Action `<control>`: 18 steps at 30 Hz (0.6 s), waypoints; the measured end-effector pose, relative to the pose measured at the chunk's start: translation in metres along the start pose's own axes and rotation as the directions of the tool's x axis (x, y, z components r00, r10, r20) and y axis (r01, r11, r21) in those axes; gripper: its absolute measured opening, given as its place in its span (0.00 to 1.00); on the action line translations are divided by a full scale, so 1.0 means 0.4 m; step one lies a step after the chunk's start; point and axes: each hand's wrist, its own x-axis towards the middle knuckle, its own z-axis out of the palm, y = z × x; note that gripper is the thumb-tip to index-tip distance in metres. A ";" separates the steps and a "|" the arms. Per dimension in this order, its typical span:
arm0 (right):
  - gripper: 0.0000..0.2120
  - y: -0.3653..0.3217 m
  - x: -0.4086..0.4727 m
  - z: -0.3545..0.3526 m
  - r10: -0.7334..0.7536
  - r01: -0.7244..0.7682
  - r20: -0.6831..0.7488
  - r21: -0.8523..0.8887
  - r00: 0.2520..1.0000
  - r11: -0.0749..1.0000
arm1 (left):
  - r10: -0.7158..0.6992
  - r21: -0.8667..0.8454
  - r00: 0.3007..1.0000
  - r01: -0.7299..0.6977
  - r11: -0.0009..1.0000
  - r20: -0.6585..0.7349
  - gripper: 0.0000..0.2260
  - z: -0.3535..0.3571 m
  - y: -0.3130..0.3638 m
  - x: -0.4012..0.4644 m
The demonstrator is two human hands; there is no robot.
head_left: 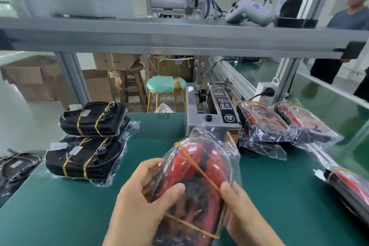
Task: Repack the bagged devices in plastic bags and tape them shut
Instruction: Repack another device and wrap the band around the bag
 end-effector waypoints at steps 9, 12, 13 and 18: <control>0.23 -0.082 0.041 0.073 0.070 -0.087 -0.118 -0.143 0.991 0.986 | -0.124 0.098 0.988 0.133 0.986 -0.089 0.14 -0.048 -0.021 0.018; 0.26 -0.069 0.042 0.093 0.050 -0.081 -0.119 -0.274 0.992 0.958 | 0.370 0.390 0.927 -0.320 0.864 -0.059 0.11 -0.056 0.024 0.033; 0.27 -0.067 0.045 0.097 0.035 -0.068 -0.117 -0.294 0.992 0.953 | 0.420 0.434 0.903 -0.415 0.799 0.090 0.13 -0.045 0.038 0.041; 0.24 -0.078 0.047 0.107 0.098 -0.099 -0.017 -0.278 0.995 0.956 | 0.074 0.496 0.953 -0.219 0.841 0.295 0.19 -0.038 0.028 0.124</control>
